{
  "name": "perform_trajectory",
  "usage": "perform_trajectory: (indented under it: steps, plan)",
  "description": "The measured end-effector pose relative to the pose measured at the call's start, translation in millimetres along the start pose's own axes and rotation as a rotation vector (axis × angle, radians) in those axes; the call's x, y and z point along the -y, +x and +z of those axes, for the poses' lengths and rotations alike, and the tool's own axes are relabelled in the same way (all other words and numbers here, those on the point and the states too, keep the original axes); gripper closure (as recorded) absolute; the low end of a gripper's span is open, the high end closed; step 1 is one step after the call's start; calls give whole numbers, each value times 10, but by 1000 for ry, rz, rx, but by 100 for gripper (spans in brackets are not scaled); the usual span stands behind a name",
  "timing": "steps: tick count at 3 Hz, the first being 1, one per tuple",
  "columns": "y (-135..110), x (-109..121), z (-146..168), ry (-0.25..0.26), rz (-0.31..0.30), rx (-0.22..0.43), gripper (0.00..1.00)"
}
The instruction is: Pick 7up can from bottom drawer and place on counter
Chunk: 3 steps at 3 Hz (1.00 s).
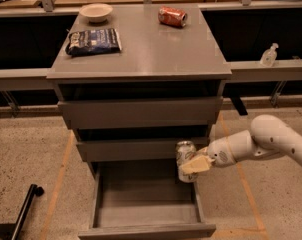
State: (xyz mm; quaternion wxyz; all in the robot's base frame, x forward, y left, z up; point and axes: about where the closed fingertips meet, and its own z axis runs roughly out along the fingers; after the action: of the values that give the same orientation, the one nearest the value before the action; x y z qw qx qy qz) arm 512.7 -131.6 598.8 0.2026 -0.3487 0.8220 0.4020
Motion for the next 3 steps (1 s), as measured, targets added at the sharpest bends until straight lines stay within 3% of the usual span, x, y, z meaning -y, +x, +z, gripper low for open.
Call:
perform_trajectory:
  steps: [1,2,3]
  plan:
    - [-523,-385,-510,62,-153,26,100]
    - [-1185,-762,-1114,160,-311,80,100]
    - [-1185,-762,-1113,160,-311,79,100]
